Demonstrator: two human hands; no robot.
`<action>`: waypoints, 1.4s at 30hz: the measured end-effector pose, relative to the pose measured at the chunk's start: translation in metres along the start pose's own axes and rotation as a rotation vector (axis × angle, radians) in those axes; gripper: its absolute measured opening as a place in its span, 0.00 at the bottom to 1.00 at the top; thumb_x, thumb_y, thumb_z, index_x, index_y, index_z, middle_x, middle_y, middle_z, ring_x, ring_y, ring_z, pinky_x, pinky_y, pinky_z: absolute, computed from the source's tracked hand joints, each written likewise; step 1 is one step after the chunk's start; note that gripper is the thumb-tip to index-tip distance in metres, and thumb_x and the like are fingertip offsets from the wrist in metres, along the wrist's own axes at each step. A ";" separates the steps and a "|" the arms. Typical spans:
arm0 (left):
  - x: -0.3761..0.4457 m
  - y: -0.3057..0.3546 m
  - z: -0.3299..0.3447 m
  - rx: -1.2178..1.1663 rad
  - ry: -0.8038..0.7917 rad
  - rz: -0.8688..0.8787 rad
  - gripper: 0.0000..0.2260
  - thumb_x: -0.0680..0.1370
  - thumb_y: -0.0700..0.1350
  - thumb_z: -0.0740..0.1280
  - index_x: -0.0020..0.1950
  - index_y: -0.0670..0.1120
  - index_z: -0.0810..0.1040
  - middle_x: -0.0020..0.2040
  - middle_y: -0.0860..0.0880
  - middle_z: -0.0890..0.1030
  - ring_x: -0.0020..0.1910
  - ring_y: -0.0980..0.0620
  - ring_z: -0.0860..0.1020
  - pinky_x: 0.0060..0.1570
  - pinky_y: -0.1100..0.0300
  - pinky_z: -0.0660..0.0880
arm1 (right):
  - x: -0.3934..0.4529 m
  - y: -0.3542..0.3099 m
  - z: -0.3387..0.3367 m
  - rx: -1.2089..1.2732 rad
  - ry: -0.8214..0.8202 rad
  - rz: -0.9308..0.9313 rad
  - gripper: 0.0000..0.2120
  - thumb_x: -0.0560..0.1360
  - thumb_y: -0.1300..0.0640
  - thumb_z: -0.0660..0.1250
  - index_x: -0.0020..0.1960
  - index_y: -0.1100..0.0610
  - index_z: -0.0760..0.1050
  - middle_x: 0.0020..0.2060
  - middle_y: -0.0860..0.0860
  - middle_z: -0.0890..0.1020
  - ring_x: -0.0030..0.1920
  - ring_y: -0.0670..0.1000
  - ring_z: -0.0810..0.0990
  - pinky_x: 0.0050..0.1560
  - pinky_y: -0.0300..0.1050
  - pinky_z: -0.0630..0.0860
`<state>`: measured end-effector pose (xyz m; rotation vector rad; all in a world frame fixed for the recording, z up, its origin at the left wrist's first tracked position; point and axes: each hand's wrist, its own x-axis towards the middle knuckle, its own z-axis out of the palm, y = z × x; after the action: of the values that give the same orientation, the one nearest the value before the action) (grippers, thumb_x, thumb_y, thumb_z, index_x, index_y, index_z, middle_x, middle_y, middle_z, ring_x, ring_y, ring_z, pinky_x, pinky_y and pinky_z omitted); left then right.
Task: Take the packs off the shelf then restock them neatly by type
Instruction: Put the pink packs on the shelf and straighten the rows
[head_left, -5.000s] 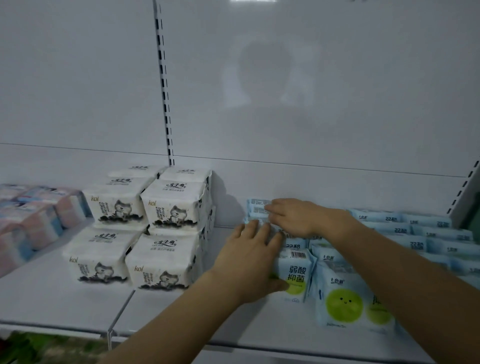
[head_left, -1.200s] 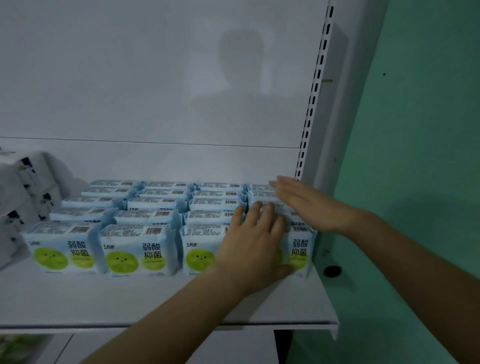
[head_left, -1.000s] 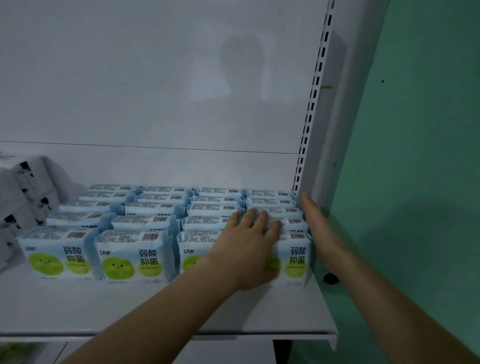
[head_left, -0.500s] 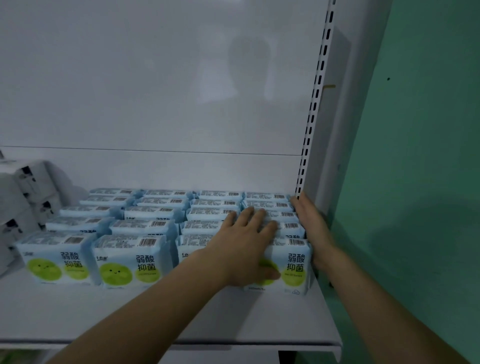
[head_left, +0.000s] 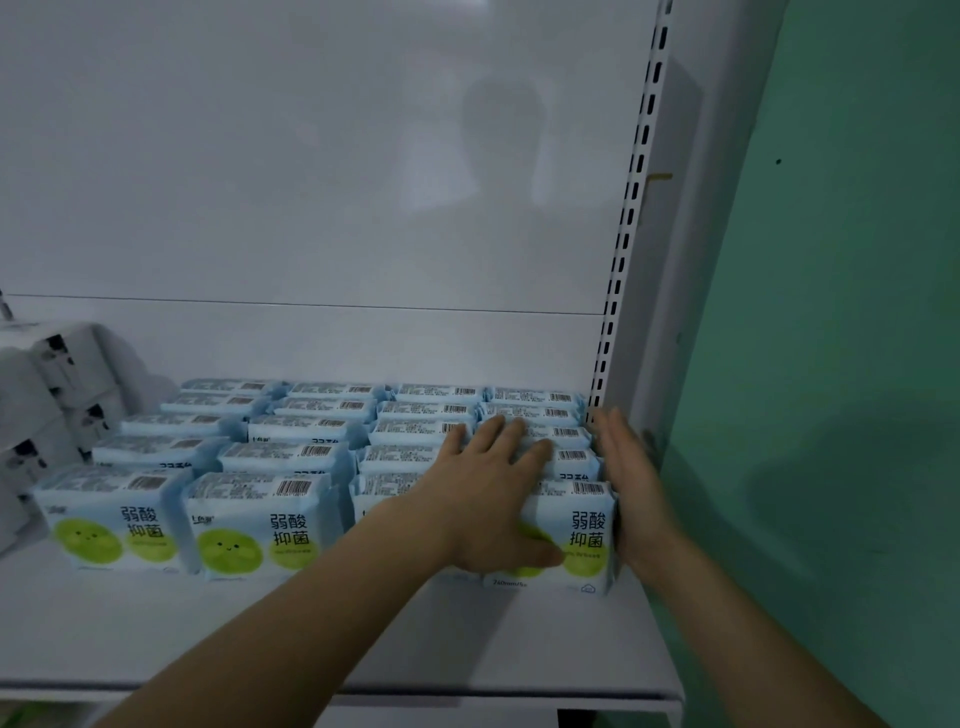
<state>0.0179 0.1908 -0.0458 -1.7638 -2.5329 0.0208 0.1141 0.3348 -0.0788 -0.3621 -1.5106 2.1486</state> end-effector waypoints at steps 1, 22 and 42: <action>0.000 0.000 -0.001 -0.010 0.002 0.000 0.47 0.73 0.72 0.62 0.81 0.54 0.43 0.82 0.47 0.43 0.80 0.46 0.39 0.77 0.38 0.42 | -0.003 0.001 -0.001 0.006 -0.006 -0.002 0.25 0.82 0.37 0.50 0.57 0.46 0.84 0.56 0.57 0.85 0.55 0.60 0.84 0.57 0.57 0.78; 0.002 -0.005 0.002 0.002 0.025 -0.005 0.44 0.74 0.72 0.61 0.81 0.55 0.46 0.82 0.47 0.46 0.80 0.45 0.42 0.76 0.36 0.45 | 0.020 -0.018 0.013 -0.155 0.014 0.076 0.26 0.81 0.35 0.48 0.51 0.50 0.79 0.41 0.52 0.87 0.40 0.53 0.87 0.42 0.49 0.81; -0.050 -0.059 -0.015 0.112 -0.096 -0.129 0.54 0.69 0.74 0.67 0.81 0.55 0.38 0.82 0.49 0.40 0.80 0.46 0.39 0.78 0.41 0.44 | -0.028 -0.018 -0.024 -1.591 -0.334 -0.299 0.53 0.61 0.24 0.70 0.77 0.31 0.44 0.75 0.28 0.37 0.77 0.37 0.41 0.78 0.49 0.54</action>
<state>-0.0192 0.1230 -0.0303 -1.5929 -2.6486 0.2427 0.1533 0.3446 -0.0727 -0.2114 -2.9228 0.3813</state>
